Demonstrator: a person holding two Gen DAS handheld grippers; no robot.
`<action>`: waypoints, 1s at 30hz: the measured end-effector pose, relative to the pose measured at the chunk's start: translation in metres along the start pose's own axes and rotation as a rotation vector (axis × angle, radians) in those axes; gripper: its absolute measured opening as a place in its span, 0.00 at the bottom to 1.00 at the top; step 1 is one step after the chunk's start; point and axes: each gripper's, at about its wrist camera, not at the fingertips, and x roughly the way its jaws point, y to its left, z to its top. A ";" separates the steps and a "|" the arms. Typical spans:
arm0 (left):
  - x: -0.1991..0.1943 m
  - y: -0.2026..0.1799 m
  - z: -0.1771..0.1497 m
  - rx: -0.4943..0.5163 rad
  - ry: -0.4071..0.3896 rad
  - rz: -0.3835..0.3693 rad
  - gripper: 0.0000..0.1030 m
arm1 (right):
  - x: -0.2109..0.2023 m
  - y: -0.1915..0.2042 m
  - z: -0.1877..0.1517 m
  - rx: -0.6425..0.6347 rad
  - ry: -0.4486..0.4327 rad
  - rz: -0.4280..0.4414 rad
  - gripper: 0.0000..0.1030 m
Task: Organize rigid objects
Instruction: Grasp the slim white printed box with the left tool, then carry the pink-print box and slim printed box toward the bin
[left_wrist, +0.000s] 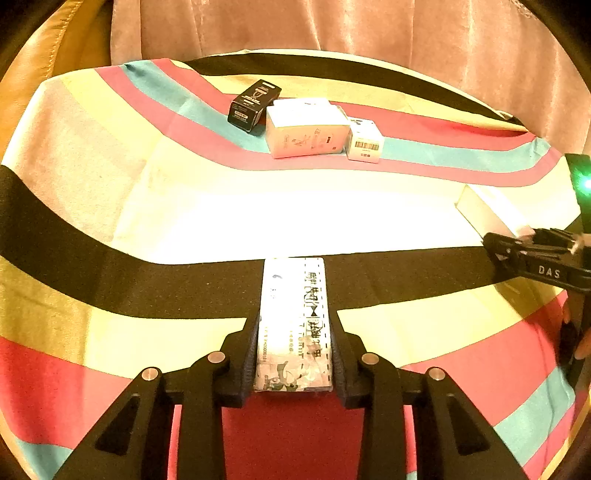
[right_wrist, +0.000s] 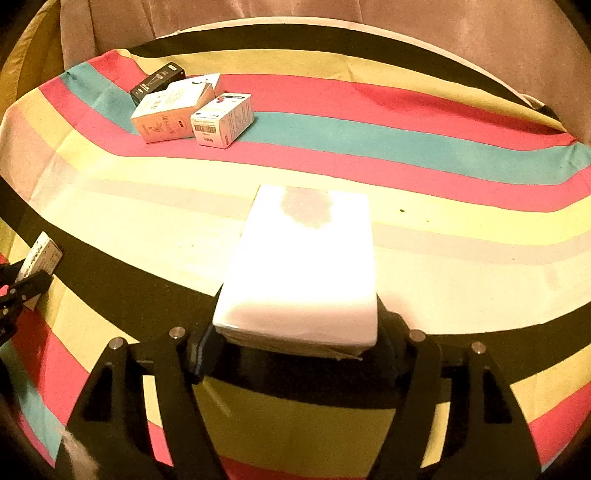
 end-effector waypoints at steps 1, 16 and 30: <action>-0.003 0.000 -0.001 0.001 0.000 0.002 0.33 | -0.002 0.001 -0.003 0.006 0.003 0.000 0.69; -0.002 0.002 -0.004 0.005 -0.001 0.021 0.34 | -0.054 0.027 -0.056 0.069 0.040 0.000 0.69; -0.013 0.002 -0.014 0.004 0.001 0.008 0.33 | -0.078 0.051 -0.080 0.047 0.041 0.019 0.69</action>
